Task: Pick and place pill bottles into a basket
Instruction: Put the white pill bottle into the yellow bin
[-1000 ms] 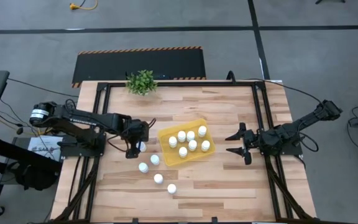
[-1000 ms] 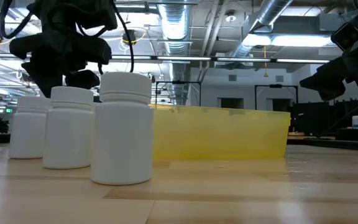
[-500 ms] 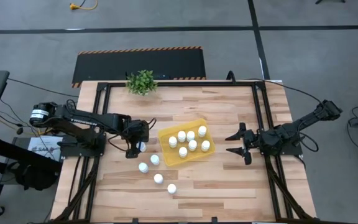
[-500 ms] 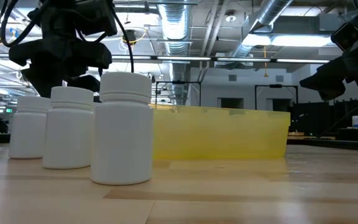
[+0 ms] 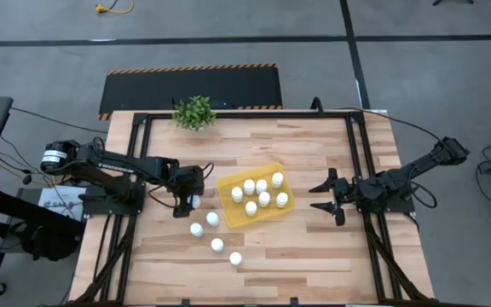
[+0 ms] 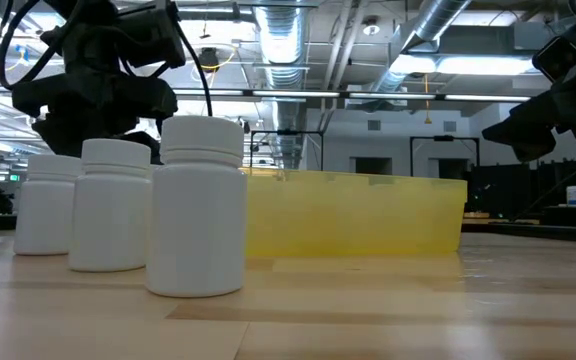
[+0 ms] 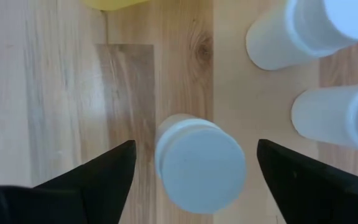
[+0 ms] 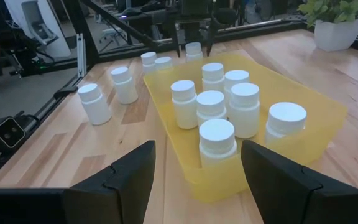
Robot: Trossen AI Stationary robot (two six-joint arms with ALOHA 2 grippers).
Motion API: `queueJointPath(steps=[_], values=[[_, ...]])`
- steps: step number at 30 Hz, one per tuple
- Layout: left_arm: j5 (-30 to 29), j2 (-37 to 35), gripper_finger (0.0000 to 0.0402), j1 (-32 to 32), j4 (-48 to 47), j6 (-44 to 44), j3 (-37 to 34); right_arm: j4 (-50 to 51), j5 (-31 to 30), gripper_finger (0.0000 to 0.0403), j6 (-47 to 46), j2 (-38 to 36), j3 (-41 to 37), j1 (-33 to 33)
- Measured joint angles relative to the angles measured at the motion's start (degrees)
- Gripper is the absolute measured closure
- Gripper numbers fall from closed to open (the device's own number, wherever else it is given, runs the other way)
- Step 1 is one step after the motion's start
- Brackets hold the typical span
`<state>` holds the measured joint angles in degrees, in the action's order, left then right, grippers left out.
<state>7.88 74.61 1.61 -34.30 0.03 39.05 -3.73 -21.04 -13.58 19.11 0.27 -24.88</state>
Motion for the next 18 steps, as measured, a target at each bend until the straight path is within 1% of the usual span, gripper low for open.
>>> queueJointPath(steps=[2,13,16,18], values=[[-0.13,0.00,0.0097,0.00,0.02,0.00,0.00,0.00,0.00,0.0173,0.02,0.00,0.02,0.00],[0.52,-0.01,0.0219,0.00,-0.10,-1.77,0.07,0.00,0.00,0.0173,0.01,0.00,0.01,0.01],[0.83,-0.07,0.0239,0.00,-0.41,-2.59,0.23,0.00,-0.01,0.0173,0.02,0.00,0.01,0.00],[0.86,-0.04,0.0241,0.00,-1.97,-2.71,0.80,0.00,-0.01,0.0173,0.01,0.00,0.01,0.00]])
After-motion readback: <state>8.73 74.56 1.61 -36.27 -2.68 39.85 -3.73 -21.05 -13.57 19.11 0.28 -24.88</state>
